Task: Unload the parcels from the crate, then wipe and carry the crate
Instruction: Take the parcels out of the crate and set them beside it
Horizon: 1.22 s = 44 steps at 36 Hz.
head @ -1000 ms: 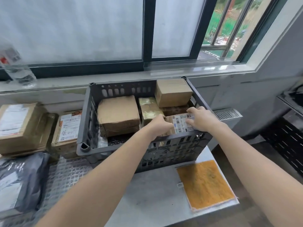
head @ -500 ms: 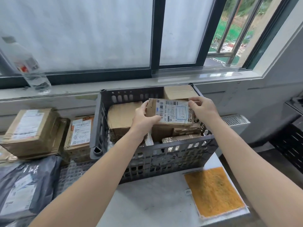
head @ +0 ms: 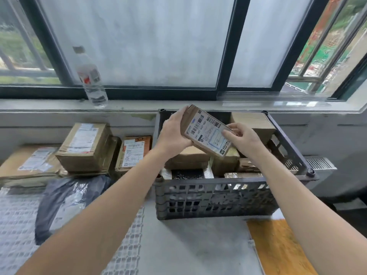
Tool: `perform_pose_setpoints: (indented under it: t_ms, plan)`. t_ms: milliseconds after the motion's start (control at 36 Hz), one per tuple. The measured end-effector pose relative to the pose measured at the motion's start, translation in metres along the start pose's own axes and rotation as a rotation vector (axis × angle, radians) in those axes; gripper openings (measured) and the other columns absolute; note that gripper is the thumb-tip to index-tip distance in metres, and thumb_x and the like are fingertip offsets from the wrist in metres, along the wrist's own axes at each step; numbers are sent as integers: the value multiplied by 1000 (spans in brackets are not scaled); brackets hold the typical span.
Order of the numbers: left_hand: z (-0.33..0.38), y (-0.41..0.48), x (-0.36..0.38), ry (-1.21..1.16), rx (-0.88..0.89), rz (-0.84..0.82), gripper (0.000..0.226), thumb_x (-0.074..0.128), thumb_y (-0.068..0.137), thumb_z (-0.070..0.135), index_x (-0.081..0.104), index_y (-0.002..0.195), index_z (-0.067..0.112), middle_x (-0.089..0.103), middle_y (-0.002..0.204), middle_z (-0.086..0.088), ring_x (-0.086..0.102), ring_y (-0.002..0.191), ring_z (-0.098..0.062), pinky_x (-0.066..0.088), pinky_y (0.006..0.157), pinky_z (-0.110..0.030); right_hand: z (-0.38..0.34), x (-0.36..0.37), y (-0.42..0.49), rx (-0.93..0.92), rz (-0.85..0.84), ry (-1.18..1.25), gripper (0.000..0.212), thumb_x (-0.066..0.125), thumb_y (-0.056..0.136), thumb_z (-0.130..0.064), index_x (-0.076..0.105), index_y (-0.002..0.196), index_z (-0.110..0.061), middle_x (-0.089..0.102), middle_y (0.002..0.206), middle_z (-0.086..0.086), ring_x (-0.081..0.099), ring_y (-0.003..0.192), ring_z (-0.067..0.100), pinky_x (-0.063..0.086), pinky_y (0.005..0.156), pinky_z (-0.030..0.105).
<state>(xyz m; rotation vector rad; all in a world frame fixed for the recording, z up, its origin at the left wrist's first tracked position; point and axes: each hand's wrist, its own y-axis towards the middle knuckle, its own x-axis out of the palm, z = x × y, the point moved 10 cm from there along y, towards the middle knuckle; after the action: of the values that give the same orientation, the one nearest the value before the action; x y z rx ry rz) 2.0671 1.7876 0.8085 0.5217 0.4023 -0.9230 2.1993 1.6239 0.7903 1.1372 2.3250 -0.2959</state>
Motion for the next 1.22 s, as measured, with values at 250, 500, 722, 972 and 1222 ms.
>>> perform_pose_setpoints:
  t_ms: [250,500,722,972,1222]
  plan:
    - [-29,-26,-86,-84,-167,332,89,66,80,-9,17,151,17,35,136,-6,47,116,-5,49,98,-25,-79,64,8,-181,-24,51,15,56,97,-37,62,107,-26,68,94,-8,66,93,13,57,83,36]
    - [-100,-72,-163,-401,-475,475,81,56,95,11,3,156,19,54,125,5,52,122,-16,44,102,-35,-154,153,-1,-304,-9,139,13,56,98,-32,59,105,-22,60,90,-18,58,80,-5,47,63,8]
    - [-144,-84,-263,-558,-389,419,34,31,106,23,53,132,22,69,107,0,67,99,-21,61,76,-41,-224,271,-13,-346,-55,207,18,54,99,-33,51,114,-23,61,109,1,66,91,14,53,63,12]
    - [-225,-114,-355,-518,-391,323,37,45,101,22,51,136,31,69,114,6,67,103,-18,56,83,-35,-280,406,-20,-263,-133,244,14,52,100,-30,44,110,-26,61,113,2,65,94,22,59,71,33]
    - [-289,-144,-410,-452,-482,264,59,60,82,-2,47,134,22,66,111,2,64,107,-17,51,97,-36,-304,491,-17,-138,-268,239,19,49,102,-24,45,117,-14,60,108,7,66,70,18,61,63,33]
